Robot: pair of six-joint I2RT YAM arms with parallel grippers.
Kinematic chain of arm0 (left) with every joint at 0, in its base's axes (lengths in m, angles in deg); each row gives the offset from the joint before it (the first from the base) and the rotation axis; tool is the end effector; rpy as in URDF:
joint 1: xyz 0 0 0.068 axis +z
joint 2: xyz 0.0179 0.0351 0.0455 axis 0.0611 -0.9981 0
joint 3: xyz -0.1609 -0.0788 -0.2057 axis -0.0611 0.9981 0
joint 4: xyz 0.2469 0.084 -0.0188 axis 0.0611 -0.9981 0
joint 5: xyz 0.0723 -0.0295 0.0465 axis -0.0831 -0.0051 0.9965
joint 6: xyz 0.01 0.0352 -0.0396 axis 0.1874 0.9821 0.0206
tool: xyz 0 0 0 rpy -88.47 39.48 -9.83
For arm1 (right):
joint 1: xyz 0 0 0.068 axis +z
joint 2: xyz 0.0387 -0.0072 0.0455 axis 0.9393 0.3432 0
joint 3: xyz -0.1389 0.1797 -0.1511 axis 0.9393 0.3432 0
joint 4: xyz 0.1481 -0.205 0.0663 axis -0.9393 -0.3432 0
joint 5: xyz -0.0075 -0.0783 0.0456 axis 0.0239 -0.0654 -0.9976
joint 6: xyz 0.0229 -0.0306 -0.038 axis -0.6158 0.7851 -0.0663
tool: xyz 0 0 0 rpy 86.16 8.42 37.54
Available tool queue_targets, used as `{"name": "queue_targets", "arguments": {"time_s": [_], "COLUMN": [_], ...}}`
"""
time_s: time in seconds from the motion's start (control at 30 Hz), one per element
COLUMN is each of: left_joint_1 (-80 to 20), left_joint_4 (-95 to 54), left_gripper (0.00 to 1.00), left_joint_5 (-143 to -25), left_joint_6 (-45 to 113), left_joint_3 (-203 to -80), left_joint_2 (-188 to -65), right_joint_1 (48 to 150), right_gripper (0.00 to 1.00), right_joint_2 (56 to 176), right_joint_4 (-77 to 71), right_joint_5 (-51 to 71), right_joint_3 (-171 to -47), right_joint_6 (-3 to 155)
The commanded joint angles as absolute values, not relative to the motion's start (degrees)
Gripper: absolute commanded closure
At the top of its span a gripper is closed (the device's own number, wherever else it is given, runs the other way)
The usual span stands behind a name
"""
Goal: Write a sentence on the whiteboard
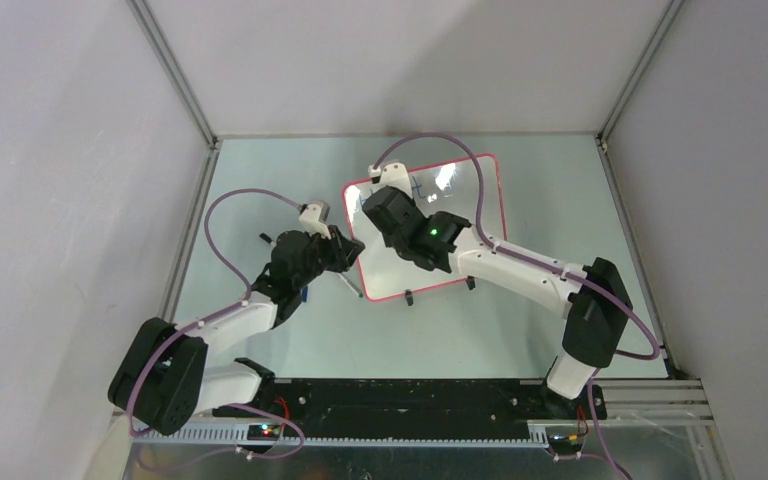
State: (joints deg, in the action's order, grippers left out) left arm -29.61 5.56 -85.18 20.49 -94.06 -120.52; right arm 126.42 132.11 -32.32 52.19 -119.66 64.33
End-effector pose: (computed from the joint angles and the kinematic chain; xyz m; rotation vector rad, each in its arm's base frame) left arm 0.2206 -0.1146 0.2012 0.1322 1.9168 -0.7703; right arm 0.2284 0.3086 0.3202 -0.4085 2.1029 0.0735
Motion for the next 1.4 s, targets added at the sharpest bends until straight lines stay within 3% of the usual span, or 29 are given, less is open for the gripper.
{"name": "queue_targets", "arguments": {"time_s": [0.0,1.37], "left_joint_1": [-30.2,-30.5], "left_joint_4": [4.7,4.8], "left_gripper": [0.77,0.77], "left_joint_5": [-83.2,-83.1], "left_joint_6": [23.5,23.6], "left_joint_3": [-95.6,-95.7], "left_joint_2": [-119.4,-119.5], "right_joint_1": [126.9,127.2], "right_gripper": [1.0,1.0], "right_joint_2": [132.0,132.9], "right_joint_4": [-33.5,-33.3], "right_joint_5": [52.1,54.2], "right_joint_3": [-119.6,-121.1], "right_joint_6": [63.2,63.1]}}
